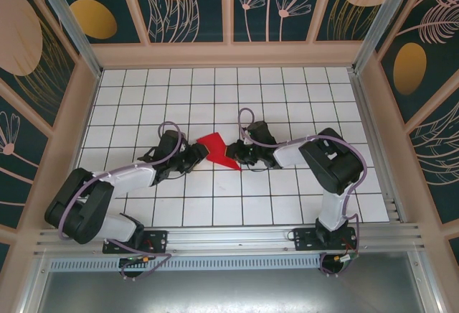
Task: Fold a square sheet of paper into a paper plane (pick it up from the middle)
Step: Fold the wing for the fifth time at the center of the table.
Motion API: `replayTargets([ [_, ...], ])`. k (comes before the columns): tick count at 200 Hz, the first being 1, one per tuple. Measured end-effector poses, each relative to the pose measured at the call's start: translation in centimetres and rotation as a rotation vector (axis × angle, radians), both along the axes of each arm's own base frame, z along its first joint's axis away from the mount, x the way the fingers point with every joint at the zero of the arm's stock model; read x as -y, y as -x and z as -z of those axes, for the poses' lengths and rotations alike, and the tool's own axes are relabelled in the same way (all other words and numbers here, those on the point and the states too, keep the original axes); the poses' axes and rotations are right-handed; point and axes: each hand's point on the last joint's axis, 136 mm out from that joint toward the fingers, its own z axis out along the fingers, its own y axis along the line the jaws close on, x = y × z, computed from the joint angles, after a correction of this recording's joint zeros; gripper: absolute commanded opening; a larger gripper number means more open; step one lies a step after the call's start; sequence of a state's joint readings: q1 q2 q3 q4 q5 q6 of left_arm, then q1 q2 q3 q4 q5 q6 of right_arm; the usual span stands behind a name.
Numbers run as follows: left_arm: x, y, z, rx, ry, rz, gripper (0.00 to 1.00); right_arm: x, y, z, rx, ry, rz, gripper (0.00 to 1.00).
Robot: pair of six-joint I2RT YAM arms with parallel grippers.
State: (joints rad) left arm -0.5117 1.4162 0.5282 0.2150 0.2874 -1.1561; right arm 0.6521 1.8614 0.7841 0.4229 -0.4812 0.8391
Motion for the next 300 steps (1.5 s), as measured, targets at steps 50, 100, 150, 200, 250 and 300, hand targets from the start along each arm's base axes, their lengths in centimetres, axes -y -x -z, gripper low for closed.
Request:
replayTargets([
  [50,0.8,-0.4,0.7,-0.02,0.028,0.007,0.48,0.0,0.0,0.0,-0.016,-0.016,-0.001,0.21],
  [100,1.5,-0.6,0.6,-0.027,0.073,0.013,0.45,0.0,0.1,-0.1,-0.017,-0.027,-0.006,0.21],
  [150,1.6,-0.7,0.8,-0.033,0.081,0.009,0.52,0.0,0.1,-0.1,-0.019,-0.029,-0.005,0.21],
  [200,1.0,-0.7,1.5,-0.047,0.044,-0.019,0.51,0.0,0.1,-0.1,-0.02,-0.03,-0.005,0.21],
  [250,2.0,-0.6,2.4,-0.084,0.074,0.018,0.39,0.1,0.0,-0.2,-0.018,-0.045,0.001,0.23],
  [300,2.8,-0.9,1.7,-0.073,0.121,0.032,0.21,-0.1,0.1,-0.6,0.005,-0.072,-0.006,0.31],
])
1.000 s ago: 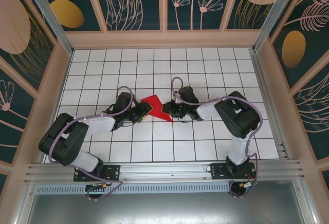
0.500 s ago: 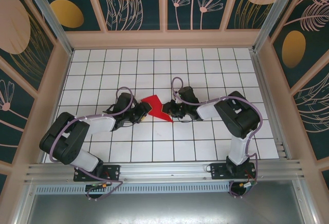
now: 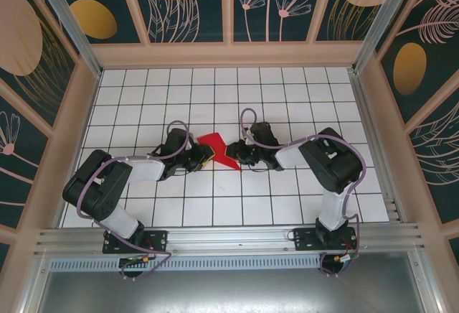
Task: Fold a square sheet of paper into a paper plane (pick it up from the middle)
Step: Fold the wing for the fifth time at the center of the table.
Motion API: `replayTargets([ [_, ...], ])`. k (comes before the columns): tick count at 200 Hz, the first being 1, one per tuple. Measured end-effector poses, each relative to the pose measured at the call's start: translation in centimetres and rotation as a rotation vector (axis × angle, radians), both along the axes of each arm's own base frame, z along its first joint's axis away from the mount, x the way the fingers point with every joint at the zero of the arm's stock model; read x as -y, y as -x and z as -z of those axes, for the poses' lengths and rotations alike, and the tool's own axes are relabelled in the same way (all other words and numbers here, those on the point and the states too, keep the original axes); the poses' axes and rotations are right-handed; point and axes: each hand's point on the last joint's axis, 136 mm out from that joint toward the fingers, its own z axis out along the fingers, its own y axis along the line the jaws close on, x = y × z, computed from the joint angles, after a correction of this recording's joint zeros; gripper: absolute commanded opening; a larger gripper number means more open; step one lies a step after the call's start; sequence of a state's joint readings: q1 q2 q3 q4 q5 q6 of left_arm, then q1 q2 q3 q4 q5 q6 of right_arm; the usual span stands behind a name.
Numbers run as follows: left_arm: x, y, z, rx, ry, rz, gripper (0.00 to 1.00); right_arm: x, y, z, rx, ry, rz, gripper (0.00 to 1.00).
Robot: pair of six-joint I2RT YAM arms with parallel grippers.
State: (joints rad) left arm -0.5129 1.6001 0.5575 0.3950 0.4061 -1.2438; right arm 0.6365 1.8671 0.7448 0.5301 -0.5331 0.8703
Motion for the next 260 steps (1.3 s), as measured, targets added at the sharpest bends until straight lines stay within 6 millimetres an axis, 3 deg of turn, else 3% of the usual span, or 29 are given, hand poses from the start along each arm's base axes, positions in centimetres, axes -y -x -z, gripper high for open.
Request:
replayTargets([
  [48,0.2,-0.2,-0.3,0.01,0.014,0.002,0.02,0.4,0.1,-1.6,0.097,0.003,-0.029,0.57],
  [80,0.3,-0.3,-0.4,0.016,0.014,0.006,0.0,1.1,-0.6,-4.1,0.283,0.049,-0.023,0.65],
  [103,0.4,-0.4,-0.5,0.02,0.016,0.006,0.0,0.8,-0.2,-4.9,0.458,0.14,-0.053,0.62],
  [125,0.5,-0.5,-0.7,0.023,0.017,0.006,0.0,-0.4,1.5,-4.7,0.612,0.242,-0.135,0.57],
  [147,0.6,-0.8,-1.0,0.024,0.018,0.006,0.0,-1.2,2.5,-4.3,0.732,0.326,-0.218,0.59],
  [179,0.8,-1.1,-1.4,0.025,0.019,0.007,0.0,-0.6,2.1,-3.7,0.852,0.424,-0.281,0.61],
  [208,0.9,-1.2,-1.5,0.02,0.017,0.008,0.0,0.1,3.0,-2.4,0.962,0.496,-0.363,0.61],
  [260,0.8,-1.0,-1.3,0.007,0.01,0.009,0.0,0.0,2.8,-1.8,1.118,0.59,-0.422,0.53],
])
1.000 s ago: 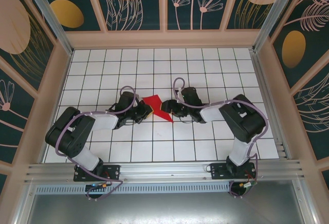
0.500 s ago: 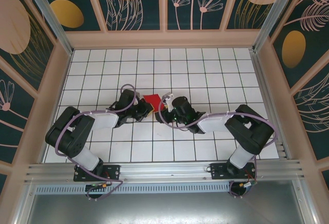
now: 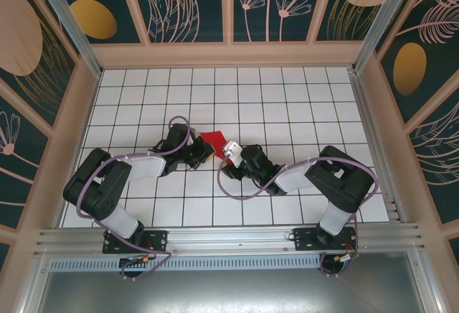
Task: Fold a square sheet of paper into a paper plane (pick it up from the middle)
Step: Fold the wing for the fifth time at the center of the table.
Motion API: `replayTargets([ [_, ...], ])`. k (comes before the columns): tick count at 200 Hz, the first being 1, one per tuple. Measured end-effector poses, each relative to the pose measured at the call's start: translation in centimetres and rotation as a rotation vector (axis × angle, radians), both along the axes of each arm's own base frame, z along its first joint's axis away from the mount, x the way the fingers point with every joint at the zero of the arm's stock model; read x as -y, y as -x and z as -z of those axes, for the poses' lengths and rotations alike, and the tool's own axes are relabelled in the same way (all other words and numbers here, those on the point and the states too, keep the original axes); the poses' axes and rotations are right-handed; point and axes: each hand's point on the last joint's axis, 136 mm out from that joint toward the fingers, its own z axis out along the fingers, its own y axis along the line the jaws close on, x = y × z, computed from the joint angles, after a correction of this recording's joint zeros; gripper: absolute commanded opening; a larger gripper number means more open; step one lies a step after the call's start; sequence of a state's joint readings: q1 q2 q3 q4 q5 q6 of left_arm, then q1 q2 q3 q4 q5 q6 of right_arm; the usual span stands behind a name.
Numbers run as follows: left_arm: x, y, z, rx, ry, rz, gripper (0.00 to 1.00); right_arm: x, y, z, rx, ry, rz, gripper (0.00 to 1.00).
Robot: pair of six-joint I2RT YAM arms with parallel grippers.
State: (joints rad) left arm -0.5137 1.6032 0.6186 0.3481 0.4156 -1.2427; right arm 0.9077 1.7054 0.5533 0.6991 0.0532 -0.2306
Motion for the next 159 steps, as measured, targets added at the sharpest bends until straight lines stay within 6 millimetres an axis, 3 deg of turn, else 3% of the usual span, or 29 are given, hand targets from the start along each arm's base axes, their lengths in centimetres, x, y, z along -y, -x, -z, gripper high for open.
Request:
replayTargets([
  [101,0.0,0.1,-0.3,0.0,0.004,0.004,0.0,-1.3,-1.3,1.3,0.14,0.079,-0.024,0.46],
  [123,0.1,0.1,-0.3,-0.002,0.004,0.006,0.01,-1.7,-1.7,1.2,0.151,0.077,-0.027,0.39],
  [159,0.0,0.1,-0.3,-0.002,-0.003,0.008,0.06,-2.2,-1.8,1.1,0.159,0.075,-0.035,0.2],
])
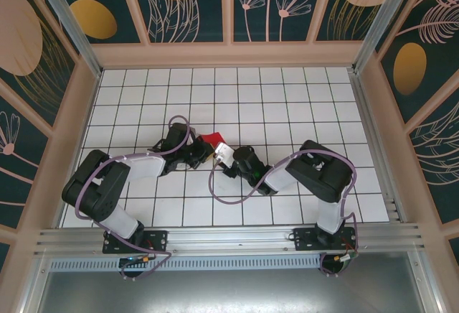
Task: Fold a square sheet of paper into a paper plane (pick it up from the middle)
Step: Fold the wing for the fifth time at the center of the table.
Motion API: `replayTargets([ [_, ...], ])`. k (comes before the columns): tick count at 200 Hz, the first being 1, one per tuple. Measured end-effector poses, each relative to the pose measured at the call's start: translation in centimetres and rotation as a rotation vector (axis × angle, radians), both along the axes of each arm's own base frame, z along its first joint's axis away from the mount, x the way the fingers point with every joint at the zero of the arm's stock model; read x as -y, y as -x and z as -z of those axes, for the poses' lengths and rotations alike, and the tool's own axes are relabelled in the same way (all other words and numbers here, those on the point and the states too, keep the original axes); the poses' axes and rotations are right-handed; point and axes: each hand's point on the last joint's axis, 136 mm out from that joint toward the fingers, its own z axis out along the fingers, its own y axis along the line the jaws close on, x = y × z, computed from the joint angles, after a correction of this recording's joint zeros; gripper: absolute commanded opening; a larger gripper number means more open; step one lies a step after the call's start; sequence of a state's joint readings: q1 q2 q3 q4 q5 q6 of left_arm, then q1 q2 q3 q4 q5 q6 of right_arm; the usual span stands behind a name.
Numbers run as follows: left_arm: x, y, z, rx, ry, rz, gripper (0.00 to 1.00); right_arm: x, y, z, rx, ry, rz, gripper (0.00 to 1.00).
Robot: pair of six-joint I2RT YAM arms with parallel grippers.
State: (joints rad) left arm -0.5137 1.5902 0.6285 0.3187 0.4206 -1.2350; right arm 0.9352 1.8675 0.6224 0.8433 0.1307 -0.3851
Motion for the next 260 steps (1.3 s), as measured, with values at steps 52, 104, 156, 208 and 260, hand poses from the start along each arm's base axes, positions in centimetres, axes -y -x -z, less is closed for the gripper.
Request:
replayTargets([
  [52,-0.9,-0.6,-1.4,0.033,-0.04,0.002,0.4,-0.5,0.2,-0.1,-0.032,-0.023,-0.006,0.06],
  [104,-5.9,-3.2,-4.8,0.14,-0.112,-0.132,0.62,-0.5,1.0,0.9,-0.157,-0.068,-0.019,0.06],
  [156,-7.3,-1.8,-5.0,0.183,-0.134,-0.155,0.63,-1.1,0.9,0.8,-0.347,-0.166,-0.024,0.04],
  [208,-7.2,0.1,-3.1,0.2,-0.086,-0.125,0.55,-1.4,0.7,0.2,-0.545,-0.29,0.001,0.0],
  [260,-4.7,0.8,-2.8,0.247,-0.001,-0.051,0.45,-0.9,0.3,-0.6,-0.756,-0.428,0.045,0.0],
])
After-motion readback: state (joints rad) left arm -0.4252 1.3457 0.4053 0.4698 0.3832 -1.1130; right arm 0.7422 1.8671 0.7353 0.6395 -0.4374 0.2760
